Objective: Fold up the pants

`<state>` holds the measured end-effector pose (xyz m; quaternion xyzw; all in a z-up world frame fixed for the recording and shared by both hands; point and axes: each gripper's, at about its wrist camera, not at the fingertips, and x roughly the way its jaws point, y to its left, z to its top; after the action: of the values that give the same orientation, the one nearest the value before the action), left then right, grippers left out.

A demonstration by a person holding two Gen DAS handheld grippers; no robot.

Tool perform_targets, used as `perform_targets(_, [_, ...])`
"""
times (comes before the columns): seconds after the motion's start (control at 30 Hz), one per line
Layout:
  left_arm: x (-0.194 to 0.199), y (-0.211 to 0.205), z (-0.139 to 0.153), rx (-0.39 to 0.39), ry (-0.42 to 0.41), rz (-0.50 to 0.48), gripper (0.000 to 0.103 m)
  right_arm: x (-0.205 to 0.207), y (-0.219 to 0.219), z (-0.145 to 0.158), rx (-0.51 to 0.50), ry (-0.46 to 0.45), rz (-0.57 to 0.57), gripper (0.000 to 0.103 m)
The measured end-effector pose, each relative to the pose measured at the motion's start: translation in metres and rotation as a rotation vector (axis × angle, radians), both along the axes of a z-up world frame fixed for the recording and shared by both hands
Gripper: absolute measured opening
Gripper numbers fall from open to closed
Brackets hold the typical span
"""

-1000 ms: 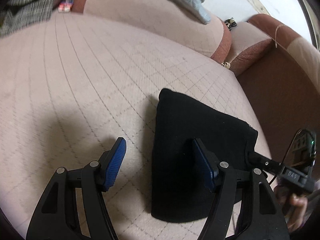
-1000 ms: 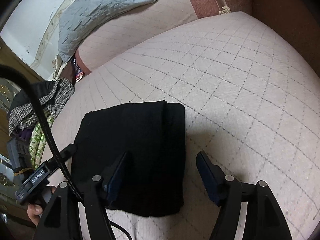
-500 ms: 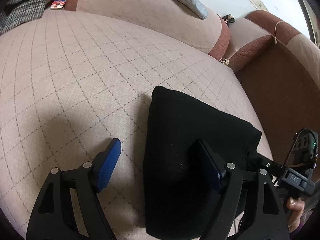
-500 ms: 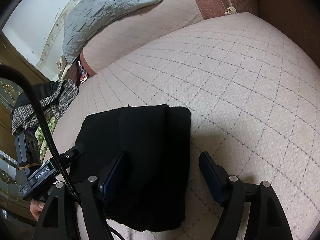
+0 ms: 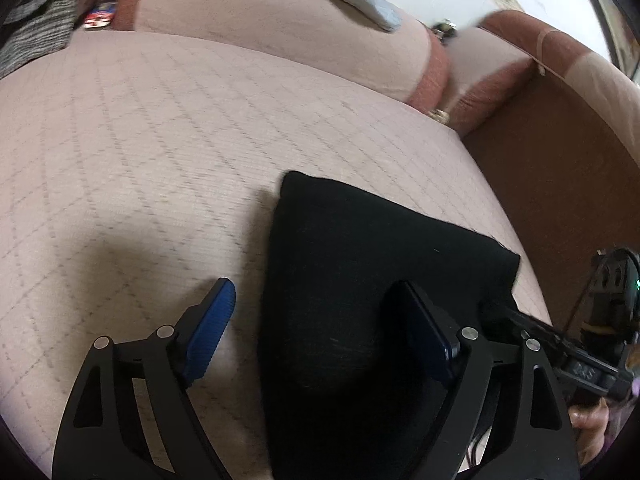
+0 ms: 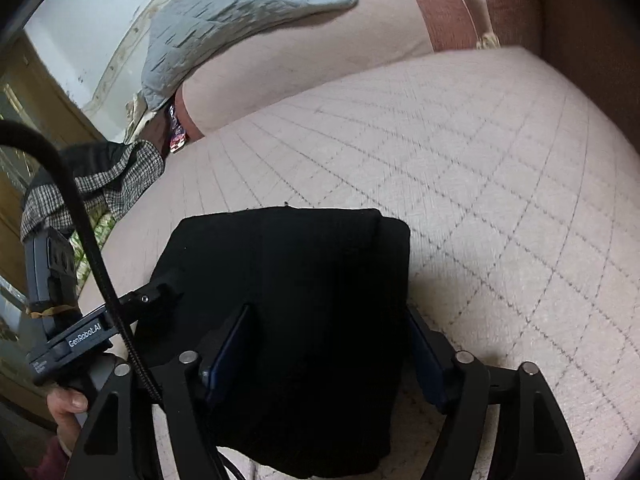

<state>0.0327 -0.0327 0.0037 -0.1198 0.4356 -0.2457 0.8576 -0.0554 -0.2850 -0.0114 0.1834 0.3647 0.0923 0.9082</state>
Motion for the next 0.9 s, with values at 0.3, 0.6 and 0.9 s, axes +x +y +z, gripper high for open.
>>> perform_targets(0.3, [-0.010,0.002,0.021,-0.020,-0.060,-0.017,0.038,-0.010,0.008,0.021,-0.029,-0.068,0.011,0.038])
perform_targets(0.6, [-0.007,0.029,0.047,-0.034,-0.115,0.066,0.037,0.005,0.034,0.045,-0.026,-0.114,0.059,0.037])
perform_targets(0.9, [0.018,0.054,0.058,0.024,-0.105,0.127,0.037,0.041,0.064,0.056,-0.031,-0.130,0.111,0.037])
